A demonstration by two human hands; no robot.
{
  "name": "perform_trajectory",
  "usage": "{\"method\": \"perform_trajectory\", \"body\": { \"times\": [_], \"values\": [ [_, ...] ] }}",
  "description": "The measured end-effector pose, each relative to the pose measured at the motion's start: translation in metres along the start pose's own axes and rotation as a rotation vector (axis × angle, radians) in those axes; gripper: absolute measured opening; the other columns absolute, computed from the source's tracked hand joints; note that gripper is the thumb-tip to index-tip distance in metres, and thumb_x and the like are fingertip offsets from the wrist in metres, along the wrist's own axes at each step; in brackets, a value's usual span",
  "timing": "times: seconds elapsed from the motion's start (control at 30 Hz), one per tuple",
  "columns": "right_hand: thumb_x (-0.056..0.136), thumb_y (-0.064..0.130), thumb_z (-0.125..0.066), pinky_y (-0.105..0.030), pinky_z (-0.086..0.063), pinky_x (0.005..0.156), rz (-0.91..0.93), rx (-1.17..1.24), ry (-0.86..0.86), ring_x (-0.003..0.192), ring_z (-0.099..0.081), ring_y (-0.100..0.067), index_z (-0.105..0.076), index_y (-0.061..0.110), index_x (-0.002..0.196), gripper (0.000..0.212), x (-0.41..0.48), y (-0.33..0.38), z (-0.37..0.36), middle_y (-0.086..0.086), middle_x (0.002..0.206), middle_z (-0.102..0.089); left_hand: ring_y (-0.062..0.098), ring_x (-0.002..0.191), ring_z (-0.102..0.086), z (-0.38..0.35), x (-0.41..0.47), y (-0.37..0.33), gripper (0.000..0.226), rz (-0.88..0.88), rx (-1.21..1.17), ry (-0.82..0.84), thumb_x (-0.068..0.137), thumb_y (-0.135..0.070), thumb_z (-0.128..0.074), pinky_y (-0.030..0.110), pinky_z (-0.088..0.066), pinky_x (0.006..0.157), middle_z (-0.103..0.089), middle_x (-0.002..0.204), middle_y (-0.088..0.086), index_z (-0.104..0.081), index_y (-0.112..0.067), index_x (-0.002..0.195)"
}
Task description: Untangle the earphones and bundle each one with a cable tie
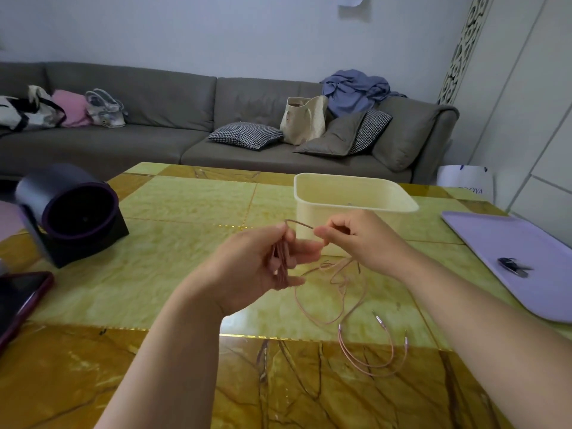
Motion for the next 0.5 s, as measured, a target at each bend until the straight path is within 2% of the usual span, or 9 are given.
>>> {"method": "perform_trajectory", "body": {
  "times": [0.07,0.13,0.23,0.33,0.4,0.43,0.5],
  "values": [
    [0.092,0.036,-0.056,-0.018,-0.023,0.045,-0.043,0.062,0.046,0.042,-0.031,-0.004,-0.067,0.017,0.07,0.032,-0.002,-0.002,-0.002,0.012,0.04,-0.034,0.014,0.074,-0.068,0.0,0.002,-0.004,0.027,-0.072,-0.342,0.045,0.097,-0.024,-0.035,0.052,-0.05,0.086,-0.064,0.076,0.005,-0.047,-0.015,0.074],
    [0.095,0.034,-0.053,-0.017,-0.023,0.045,-0.097,0.112,0.11,0.042,-0.031,-0.003,-0.069,0.018,0.075,0.031,-0.006,-0.007,-0.007,0.013,0.041,-0.034,0.012,0.066,-0.063,0.005,0.007,-0.006,0.027,-0.157,-0.651,-0.013,0.096,-0.023,-0.036,0.054,-0.052,0.08,-0.064,0.077,0.002,-0.047,-0.015,0.074],
    [0.096,0.034,-0.052,-0.018,-0.033,0.049,-0.208,0.157,0.259,0.043,-0.037,-0.002,-0.071,0.02,0.083,0.027,-0.017,-0.011,-0.015,0.013,0.044,-0.04,0.016,0.083,-0.065,0.015,0.018,-0.003,0.029,-0.246,-0.926,-0.209,0.102,-0.023,-0.031,0.056,-0.05,0.087,-0.069,0.098,0.006,-0.047,-0.016,0.079],
    [0.094,0.035,-0.055,-0.022,-0.041,0.063,-0.281,0.122,0.442,0.047,-0.047,-0.003,-0.071,0.024,0.091,0.02,-0.026,-0.009,-0.019,0.009,0.048,-0.051,0.019,0.105,-0.059,0.03,0.025,0.005,0.025,-0.326,-0.833,-0.49,0.103,-0.023,-0.028,0.052,-0.038,0.099,-0.062,0.117,0.006,-0.05,-0.017,0.095],
    [0.093,0.037,-0.056,-0.024,-0.044,0.076,-0.301,0.075,0.562,0.054,-0.055,-0.001,-0.07,0.028,0.091,0.017,-0.03,-0.004,-0.018,0.004,0.055,-0.06,0.014,0.108,-0.058,0.038,0.029,0.008,0.026,-0.374,-0.663,-0.609,0.104,-0.024,-0.029,0.047,-0.035,0.104,-0.061,0.119,0.0,-0.054,-0.019,0.099],
    [0.093,0.037,-0.056,-0.024,-0.044,0.078,-0.294,0.052,0.603,0.057,-0.057,0.001,-0.07,0.03,0.091,0.016,-0.032,0.0,-0.015,0.002,0.059,-0.064,0.012,0.108,-0.058,0.039,0.03,0.009,0.027,-0.383,-0.561,-0.634,0.104,-0.025,-0.029,0.042,-0.036,0.102,-0.063,0.117,-0.003,-0.056,-0.02,0.098],
    [0.094,0.037,-0.054,-0.02,-0.041,0.07,-0.251,0.01,0.62,0.057,-0.054,0.003,-0.07,0.033,0.091,0.017,-0.033,0.013,-0.005,0.004,0.064,-0.068,0.011,0.11,-0.059,0.037,0.032,0.011,0.032,-0.342,-0.326,-0.598,0.104,-0.026,-0.028,0.032,-0.039,0.086,-0.066,0.11,-0.007,-0.059,-0.021,0.094]
  ]
}}
Point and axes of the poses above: each hand's wrist, its own x-axis towards the middle knuckle, its own z-axis out of the back of the hand, y = z × x, the point moved 2 cm from there along x, towards the middle knuckle
